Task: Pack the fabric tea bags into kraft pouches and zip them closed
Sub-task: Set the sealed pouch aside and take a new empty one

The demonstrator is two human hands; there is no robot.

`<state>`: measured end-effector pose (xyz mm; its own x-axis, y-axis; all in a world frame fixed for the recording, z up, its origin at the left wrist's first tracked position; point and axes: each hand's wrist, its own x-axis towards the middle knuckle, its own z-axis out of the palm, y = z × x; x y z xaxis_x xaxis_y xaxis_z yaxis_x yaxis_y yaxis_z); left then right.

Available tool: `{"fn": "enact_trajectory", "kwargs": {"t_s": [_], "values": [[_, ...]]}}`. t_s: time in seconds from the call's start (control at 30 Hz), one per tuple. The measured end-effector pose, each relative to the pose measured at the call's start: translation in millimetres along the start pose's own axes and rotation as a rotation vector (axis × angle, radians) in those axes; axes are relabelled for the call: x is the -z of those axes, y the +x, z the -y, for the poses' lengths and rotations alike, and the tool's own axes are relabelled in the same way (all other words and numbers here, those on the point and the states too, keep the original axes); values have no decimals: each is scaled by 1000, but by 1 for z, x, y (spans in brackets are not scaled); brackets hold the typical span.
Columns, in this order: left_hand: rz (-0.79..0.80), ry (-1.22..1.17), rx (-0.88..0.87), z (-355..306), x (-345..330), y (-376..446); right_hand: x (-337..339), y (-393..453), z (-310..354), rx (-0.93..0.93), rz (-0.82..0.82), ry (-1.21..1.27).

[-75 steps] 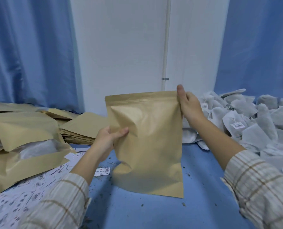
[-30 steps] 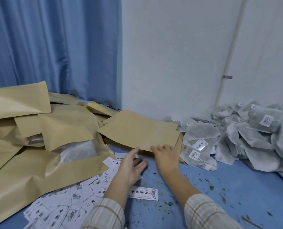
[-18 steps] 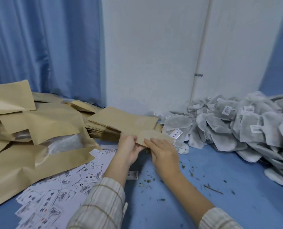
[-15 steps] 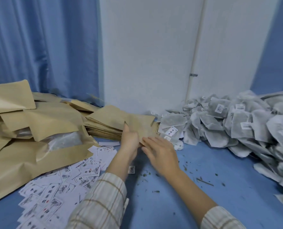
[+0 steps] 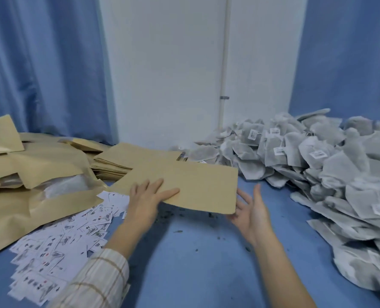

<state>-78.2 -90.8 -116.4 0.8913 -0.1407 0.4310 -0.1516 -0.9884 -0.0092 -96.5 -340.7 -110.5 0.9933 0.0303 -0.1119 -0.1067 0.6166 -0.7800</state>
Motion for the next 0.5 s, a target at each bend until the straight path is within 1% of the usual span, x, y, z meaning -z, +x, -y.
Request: {"fn": "enact_trajectory", "kwargs": {"t_s": [0.07, 0.1, 0.17, 0.23, 0.27, 0.3, 0.33, 0.4, 0.43, 0.47, 0.5], "values": [[88, 34, -1, 1, -8, -7, 17, 3, -10, -33, -33, -57], [161, 58, 4, -2, -11, -8, 23, 5, -15, -41, -44, -84], [385, 70, 27, -14, -14, -9, 30, 8, -21, -75, -64, -114], [627, -71, 33, -32, -13, -8, 33, 12, -25, -108, -83, -162], [688, -198, 37, -43, -13, -6, 33, 13, -27, -119, -85, -207], [688, -345, 44, -55, -14, -5, 34, 14, -28, -129, -87, -255], [631, -501, 54, -69, -15, -5, 34, 15, -30, -136, -84, -299], [430, -764, 112, -98, -20, -4, 34, 15, -31, -143, -67, -325], [339, -835, 148, -112, -22, -4, 33, 14, -31, -136, -65, -317], [269, -850, 179, -125, -25, -4, 33, 13, -30, -118, -82, -310], [223, -800, 188, -136, -27, -2, 33, 13, -30, -96, -115, -299]]}}
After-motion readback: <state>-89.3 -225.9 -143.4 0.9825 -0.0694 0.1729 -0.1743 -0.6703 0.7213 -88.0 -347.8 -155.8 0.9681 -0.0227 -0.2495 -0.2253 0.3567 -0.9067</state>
